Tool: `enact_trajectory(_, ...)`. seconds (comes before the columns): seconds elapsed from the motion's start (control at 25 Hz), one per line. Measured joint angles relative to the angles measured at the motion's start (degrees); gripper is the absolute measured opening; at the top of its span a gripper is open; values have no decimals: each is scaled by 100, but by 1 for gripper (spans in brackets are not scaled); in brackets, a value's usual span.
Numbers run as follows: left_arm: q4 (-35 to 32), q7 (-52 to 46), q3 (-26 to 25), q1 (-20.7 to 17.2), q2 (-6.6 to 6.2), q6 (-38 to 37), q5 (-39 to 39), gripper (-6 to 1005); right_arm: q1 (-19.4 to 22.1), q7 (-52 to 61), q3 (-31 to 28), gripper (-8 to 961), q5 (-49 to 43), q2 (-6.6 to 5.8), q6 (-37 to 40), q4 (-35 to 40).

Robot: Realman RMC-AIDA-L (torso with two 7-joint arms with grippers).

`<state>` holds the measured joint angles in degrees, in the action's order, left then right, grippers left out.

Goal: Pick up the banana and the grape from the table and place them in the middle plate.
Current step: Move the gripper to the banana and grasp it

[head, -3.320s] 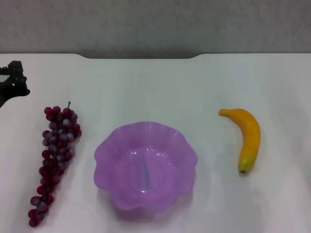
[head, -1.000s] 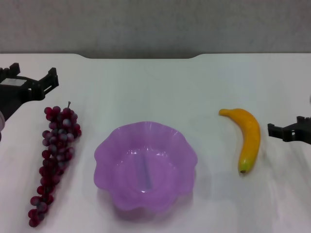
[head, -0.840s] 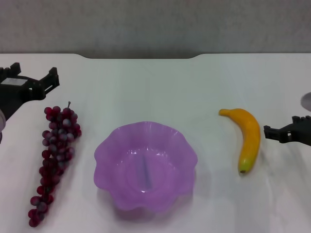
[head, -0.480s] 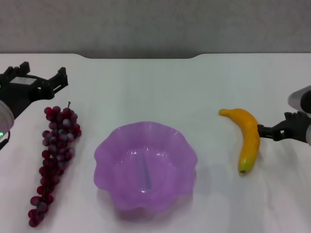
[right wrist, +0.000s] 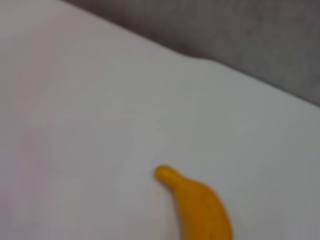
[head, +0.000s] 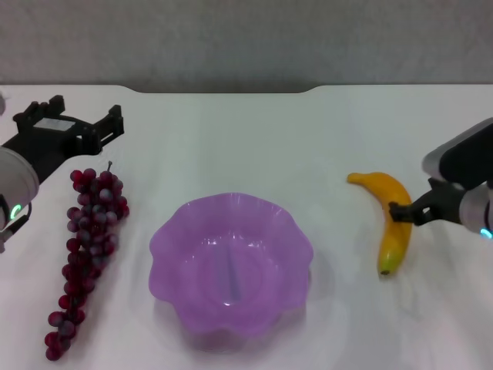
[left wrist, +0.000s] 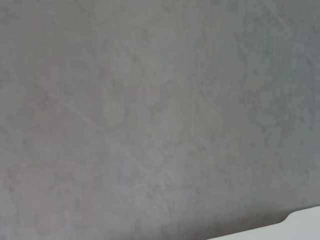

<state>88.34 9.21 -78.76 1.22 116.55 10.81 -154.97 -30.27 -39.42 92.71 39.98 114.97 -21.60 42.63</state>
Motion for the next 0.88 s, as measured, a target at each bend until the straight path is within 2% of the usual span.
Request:
enact_trajectory(0.32, -34, -7, 4, 106, -1, 80, 88, 885, -84, -5, 417, 798, 10, 14, 7, -159)
enact_trajectory(0.88, -91, -13, 11, 186, 8, 120, 90, 885, -49, -4, 649, 769, 296, 26, 7, -450)
